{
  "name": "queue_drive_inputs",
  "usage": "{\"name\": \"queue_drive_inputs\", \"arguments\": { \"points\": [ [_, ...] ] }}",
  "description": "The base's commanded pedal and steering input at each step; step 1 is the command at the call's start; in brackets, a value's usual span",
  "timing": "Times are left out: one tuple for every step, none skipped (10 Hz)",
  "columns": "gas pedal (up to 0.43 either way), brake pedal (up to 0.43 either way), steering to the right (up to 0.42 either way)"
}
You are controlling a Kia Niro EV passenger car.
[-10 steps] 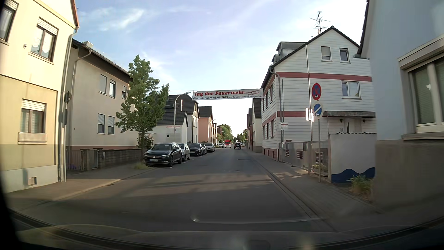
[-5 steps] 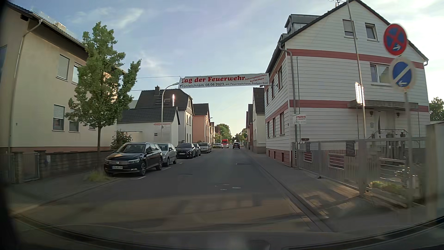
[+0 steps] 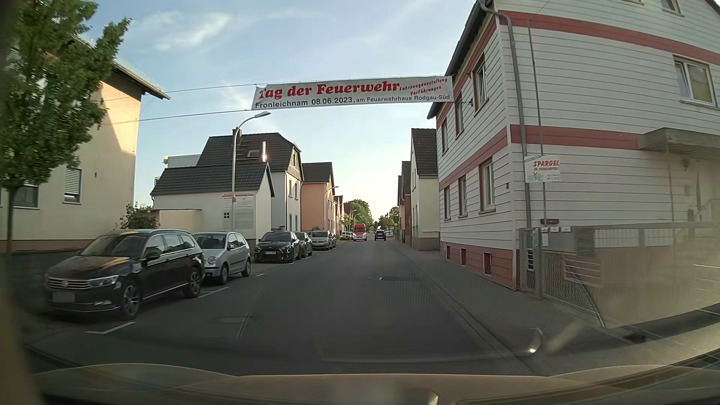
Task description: Follow the waypoints while adhering to traffic rules and regulations
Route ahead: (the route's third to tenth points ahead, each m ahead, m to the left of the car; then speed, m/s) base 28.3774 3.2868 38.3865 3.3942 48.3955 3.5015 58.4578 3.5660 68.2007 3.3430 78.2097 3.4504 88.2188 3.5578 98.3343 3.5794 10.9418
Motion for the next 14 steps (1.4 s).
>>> {"name": "queue_drive_inputs", "arguments": {
  "points": [
    [0.039, 0.037, 0.0],
    [0.039, 0.03, 0.0],
    [0.039, 0.03, 0.0],
    [0.039, 0.03, -0.003],
    [0.039, 0.03, -0.004],
    [0.039, 0.03, -0.005],
    [0.039, 0.03, -0.002],
    [0.039, 0.03, -0.001],
    [0.039, 0.03, -0.001],
    [0.039, 0.03, -0.001],
    [0.039, 0.03, 0.0],
    [0.039, 0.03, 0.0],
    [0.039, 0.03, 0.0],
    [0.039, 0.03, 0.0]
  ]
}}
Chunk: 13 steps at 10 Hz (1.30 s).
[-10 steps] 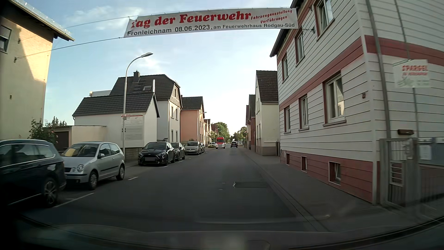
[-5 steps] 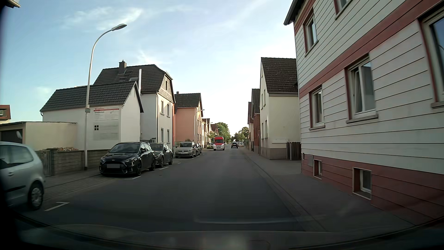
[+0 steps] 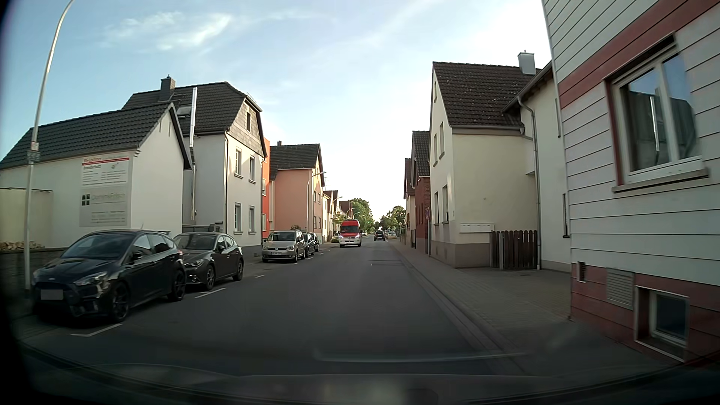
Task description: Follow the waypoints while adhering to traffic rules and regulations
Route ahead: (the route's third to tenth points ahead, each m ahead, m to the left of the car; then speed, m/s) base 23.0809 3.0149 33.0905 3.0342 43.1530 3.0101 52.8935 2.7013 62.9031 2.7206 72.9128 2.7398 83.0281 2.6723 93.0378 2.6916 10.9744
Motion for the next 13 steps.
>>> {"name": "queue_drive_inputs", "arguments": {
  "points": [
    [0.039, 0.03, 0.0],
    [0.039, 0.03, 0.0],
    [0.039, 0.03, -0.001],
    [0.039, 0.03, -0.001],
    [0.039, 0.03, -0.003],
    [0.039, 0.03, -0.004],
    [0.039, 0.03, -0.004],
    [0.039, 0.03, -0.004],
    [0.039, 0.03, -0.004],
    [0.039, 0.03, -0.003],
    [0.039, 0.03, -0.003],
    [0.039, 0.03, -0.002],
    [0.039, 0.03, 0.001]
  ]
}}
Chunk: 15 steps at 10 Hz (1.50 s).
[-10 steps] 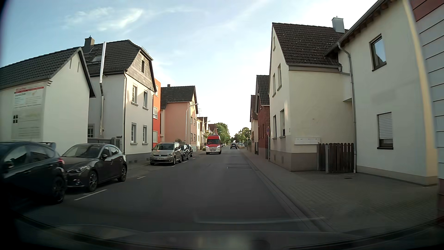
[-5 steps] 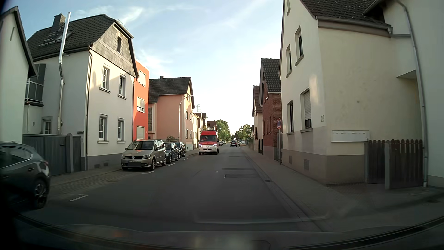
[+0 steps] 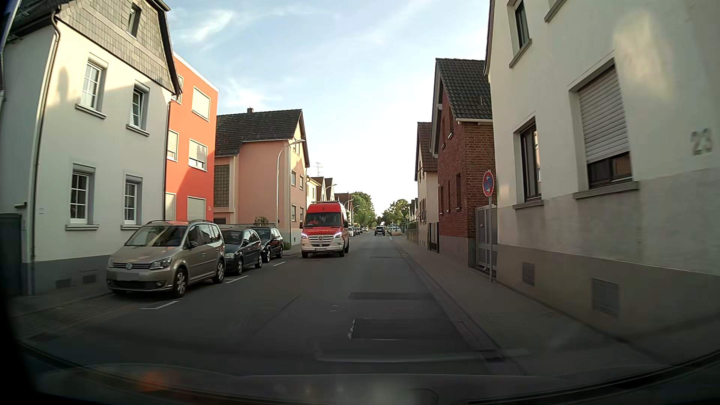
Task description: Follow the waypoints while adhering to traffic rules and regulations
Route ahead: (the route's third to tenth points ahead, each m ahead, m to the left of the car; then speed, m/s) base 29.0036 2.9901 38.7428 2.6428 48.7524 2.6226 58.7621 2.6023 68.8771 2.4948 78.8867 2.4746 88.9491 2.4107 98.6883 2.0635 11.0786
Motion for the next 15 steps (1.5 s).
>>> {"name": "queue_drive_inputs", "arguments": {
  "points": [
    [0.039, 0.03, 0.003],
    [0.039, 0.03, 0.003],
    [0.039, 0.03, 0.003],
    [0.039, 0.03, 0.003],
    [0.039, 0.03, 0.002],
    [0.039, 0.03, 0.001],
    [0.039, 0.03, 0.002],
    [0.039, 0.037, -0.001],
    [0.039, 0.03, -0.003],
    [0.039, 0.03, -0.005],
    [0.039, 0.03, -0.008],
    [0.039, 0.03, -0.008],
    [0.039, 0.03, -0.007],
    [0.039, 0.03, -0.007],
    [0.039, 0.03, -0.005]
  ]
}}
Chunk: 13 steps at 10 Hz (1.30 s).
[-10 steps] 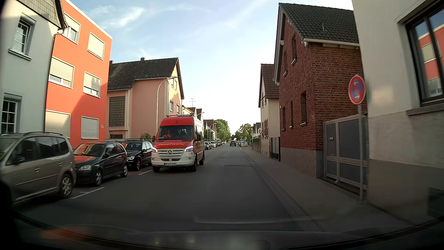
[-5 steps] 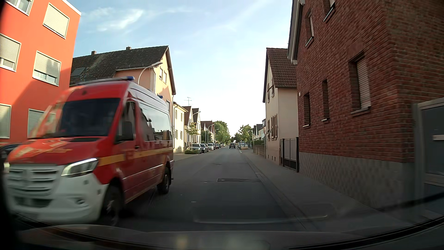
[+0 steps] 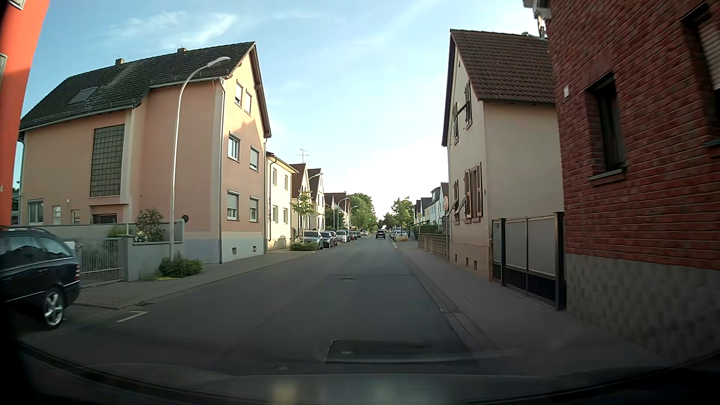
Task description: Follow the waypoints while adhering to traffic rules and regulations
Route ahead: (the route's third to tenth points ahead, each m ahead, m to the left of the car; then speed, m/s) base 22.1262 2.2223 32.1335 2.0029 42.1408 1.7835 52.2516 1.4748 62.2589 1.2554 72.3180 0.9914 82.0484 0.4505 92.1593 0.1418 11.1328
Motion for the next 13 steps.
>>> {"name": "queue_drive_inputs", "arguments": {
  "points": [
    [0.039, 0.03, -0.003],
    [0.039, 0.03, -0.003],
    [0.039, 0.03, -0.003],
    [0.039, 0.037, -0.003],
    [0.039, 0.03, -0.002],
    [0.039, 0.03, 0.0],
    [0.039, 0.03, 0.0],
    [0.039, 0.03, 0.0],
    [0.039, 0.03, 0.0],
    [0.039, 0.03, 0.0],
    [0.039, 0.03, 0.0],
    [0.039, 0.03, 0.0],
    [0.039, 0.03, -0.001]
  ]
}}
